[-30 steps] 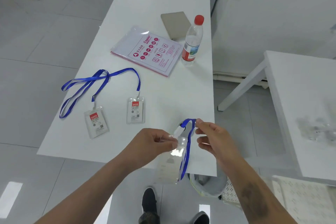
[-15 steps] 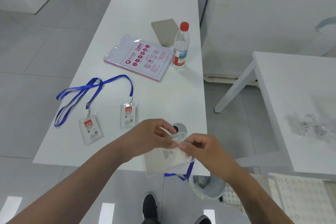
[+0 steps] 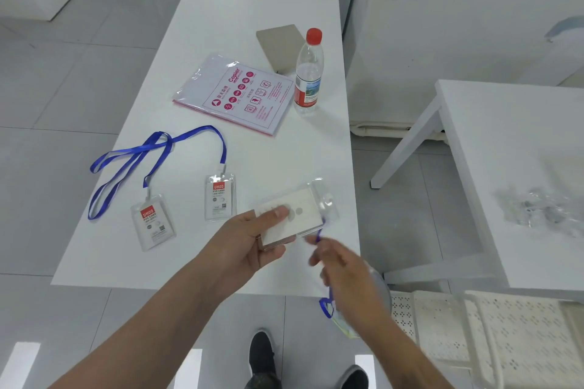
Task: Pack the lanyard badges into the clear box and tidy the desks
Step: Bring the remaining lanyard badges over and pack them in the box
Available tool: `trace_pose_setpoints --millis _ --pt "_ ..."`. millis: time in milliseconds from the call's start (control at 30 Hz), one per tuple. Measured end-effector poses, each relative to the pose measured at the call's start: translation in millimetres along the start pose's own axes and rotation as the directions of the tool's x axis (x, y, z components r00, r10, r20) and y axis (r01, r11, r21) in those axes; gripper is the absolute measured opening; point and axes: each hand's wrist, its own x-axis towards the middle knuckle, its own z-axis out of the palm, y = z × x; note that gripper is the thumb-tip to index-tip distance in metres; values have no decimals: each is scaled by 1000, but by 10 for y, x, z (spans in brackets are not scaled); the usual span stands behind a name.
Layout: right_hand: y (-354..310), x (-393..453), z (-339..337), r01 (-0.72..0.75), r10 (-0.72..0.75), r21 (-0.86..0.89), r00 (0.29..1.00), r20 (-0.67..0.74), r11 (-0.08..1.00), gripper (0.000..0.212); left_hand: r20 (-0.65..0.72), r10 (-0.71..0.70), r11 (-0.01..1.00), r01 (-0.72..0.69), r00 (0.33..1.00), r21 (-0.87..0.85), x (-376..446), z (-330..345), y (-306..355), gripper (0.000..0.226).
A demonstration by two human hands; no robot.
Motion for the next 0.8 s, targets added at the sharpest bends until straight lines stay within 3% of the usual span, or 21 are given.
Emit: trace_pose_setpoints --millis 100,200,267,333,433,567,633,700,733,800 --pt "-2 -124 160 142 -92 -337 983 161 931 25 -99 141 956 -109 985 272 75 103 -84 12" --pt "-196 -137 28 262 -141 -597 960 242 758 31 -113 325 768 -193 939 610 145 82 -139 13" --pt "-387 -108 -138 298 -179 -646 953 245 703 25 -53 346 638 -193 937 745 162 13 -145 11" --pt "-584 -23 -312 306 -212 -595 951 224 744 13 -8 286 569 -163 958 806 144 -52 -149 9" --pt "-729 234 -521 249 -180 -360 960 216 899 8 49 111 619 -108 993 778 69 -87 -164 4" --pt "-530 362 -526 44 -33 -70 989 145 997 10 132 -42 830 -39 990 556 -48 -74 -177 11" --pt "-371 268 -397 -34 41 -62 991 128 998 29 118 -46 939 2 992 344 -62 -39 -173 18" --pt "-243 87 -247 -80 106 -155 981 164 985 39 -4 0 977 1 1000 213 -9 -8 -169 15" --pt "-193 -10 -176 -64 105 -192 971 213 979 39 -90 49 973 -27 995 228 32 -2 -168 9" --pt "-132 -173 -83 16 76 -289 950 304 957 37 -214 183 908 -81 960 411 119 -28 -194 7"
